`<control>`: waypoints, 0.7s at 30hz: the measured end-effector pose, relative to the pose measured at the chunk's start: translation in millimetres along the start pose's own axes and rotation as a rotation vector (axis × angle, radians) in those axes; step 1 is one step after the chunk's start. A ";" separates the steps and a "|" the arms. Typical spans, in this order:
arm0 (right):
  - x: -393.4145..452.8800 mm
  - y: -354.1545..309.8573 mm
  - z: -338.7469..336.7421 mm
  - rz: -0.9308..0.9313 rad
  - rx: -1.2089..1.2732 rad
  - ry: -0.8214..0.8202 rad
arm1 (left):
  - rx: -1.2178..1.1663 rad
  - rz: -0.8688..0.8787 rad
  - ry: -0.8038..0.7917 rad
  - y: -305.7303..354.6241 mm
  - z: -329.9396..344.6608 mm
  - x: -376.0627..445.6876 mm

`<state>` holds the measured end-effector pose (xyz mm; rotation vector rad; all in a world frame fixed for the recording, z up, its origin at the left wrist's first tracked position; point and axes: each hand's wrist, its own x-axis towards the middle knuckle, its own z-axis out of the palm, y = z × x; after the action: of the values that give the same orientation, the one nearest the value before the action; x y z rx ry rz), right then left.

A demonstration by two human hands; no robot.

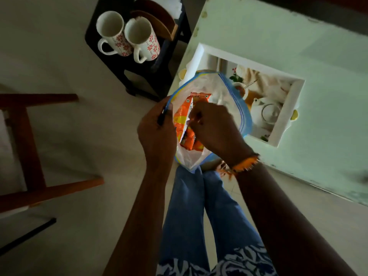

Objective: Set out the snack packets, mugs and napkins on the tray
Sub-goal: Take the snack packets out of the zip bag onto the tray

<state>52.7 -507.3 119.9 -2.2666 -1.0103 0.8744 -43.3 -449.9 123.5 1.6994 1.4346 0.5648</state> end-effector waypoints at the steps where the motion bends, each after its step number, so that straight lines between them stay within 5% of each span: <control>1: 8.6 0.7 14.2 0.032 -0.038 -0.114 | 0.003 0.016 0.009 -0.1 -2.2 -2.5; 6: 44.5 -3.8 64.7 0.178 -0.001 -0.350 | -0.071 0.108 0.044 -2.3 -26.3 -11.4; 11: 46.4 -17.7 100.4 0.086 0.056 -0.486 | -0.047 0.135 -0.048 -13.2 -36.5 -14.6; 21: 8.9 31.2 48.5 0.144 0.224 -0.175 | 0.218 0.060 -0.233 -9.5 12.6 -12.0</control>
<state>36.4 -510.1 63.9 -2.1199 -0.7835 1.2011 -42.2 -465.0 110.7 1.9143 1.3182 0.2375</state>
